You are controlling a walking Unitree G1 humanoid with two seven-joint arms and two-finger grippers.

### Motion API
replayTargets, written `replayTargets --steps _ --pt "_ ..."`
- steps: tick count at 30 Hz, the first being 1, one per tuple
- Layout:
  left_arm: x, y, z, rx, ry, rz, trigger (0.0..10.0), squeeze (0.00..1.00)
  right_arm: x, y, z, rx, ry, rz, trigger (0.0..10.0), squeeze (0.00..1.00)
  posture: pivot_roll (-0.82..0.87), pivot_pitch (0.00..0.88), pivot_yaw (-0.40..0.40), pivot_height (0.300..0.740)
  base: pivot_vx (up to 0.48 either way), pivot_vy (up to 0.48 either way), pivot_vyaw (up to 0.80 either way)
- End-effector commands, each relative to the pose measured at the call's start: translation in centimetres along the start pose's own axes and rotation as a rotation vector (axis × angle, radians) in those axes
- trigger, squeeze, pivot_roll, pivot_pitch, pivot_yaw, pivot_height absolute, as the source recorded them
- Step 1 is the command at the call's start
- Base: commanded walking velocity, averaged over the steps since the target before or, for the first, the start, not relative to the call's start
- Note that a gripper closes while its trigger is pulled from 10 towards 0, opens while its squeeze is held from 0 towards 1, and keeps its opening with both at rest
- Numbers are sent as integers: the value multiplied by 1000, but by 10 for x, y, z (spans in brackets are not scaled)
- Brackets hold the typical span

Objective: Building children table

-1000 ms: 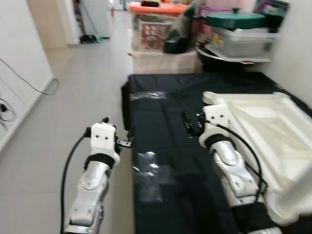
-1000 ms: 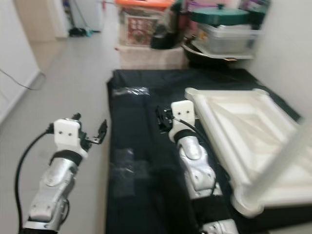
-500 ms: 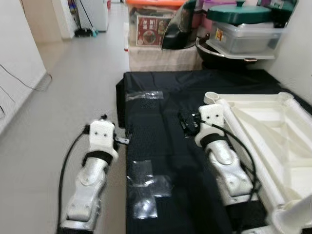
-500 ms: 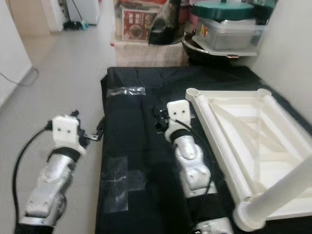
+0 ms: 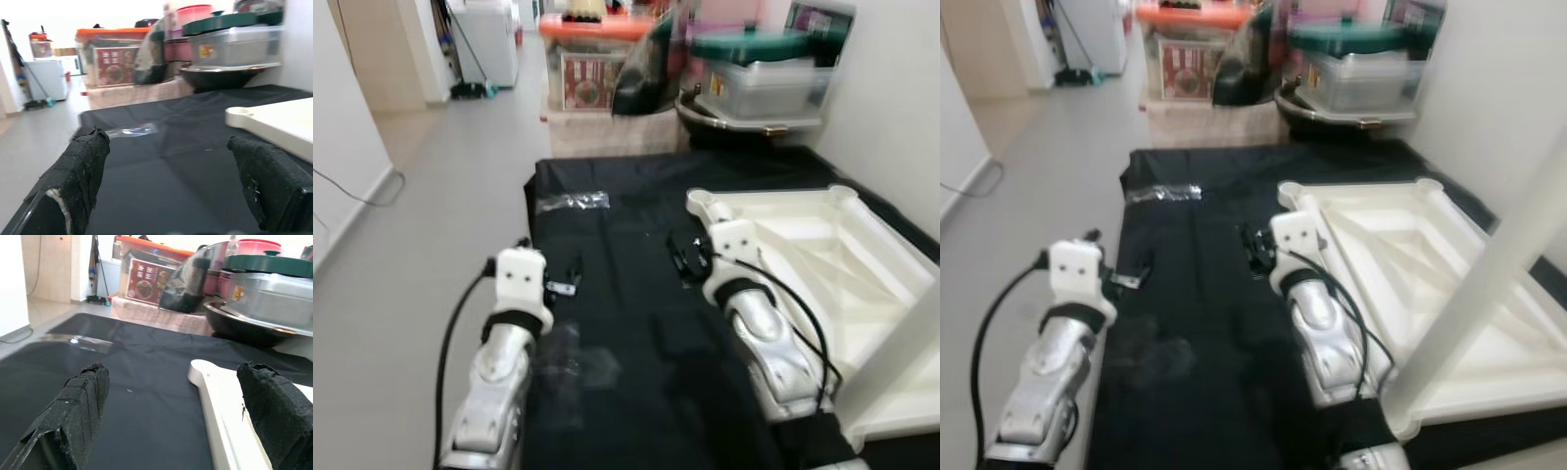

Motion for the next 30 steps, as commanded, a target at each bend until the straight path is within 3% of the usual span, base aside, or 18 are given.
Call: replayTargets --steps 1,7,21,30 --pt "2 -7 3 -3 8 23 10000 0 1 -3 2 1 7 6 10000 0 -32 0 -85 740 0 -469 0" --pt "2 -8 3 -1 12 25 10000 0 1 -6 0 4 4 17 10000 0 -33 0 -88 740 0 -432 0" --pt "1 -9 4 13 29 23 10000 0 -3 -16 -20 26 -49 98 10000 0 -36 0 -92 740 0 0 0" --pt "1 -11 8 13 38 25 10000 0 -11 -41 3 33 75 271 10000 0 -31 0 -92 740 0 0 0"
Point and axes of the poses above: a point about 5 cm out from each wrist's last joint towards the gripper, its own x axis pointing back from the gripper into the wrist, its own y axis along the axis of the wrist's last joint, z = x × y, the point moved 2 cm from there along -x, pointing out of the wrist towards the gripper, and after that the axes turned 7 degrees about -x, right-handed, at the moved point
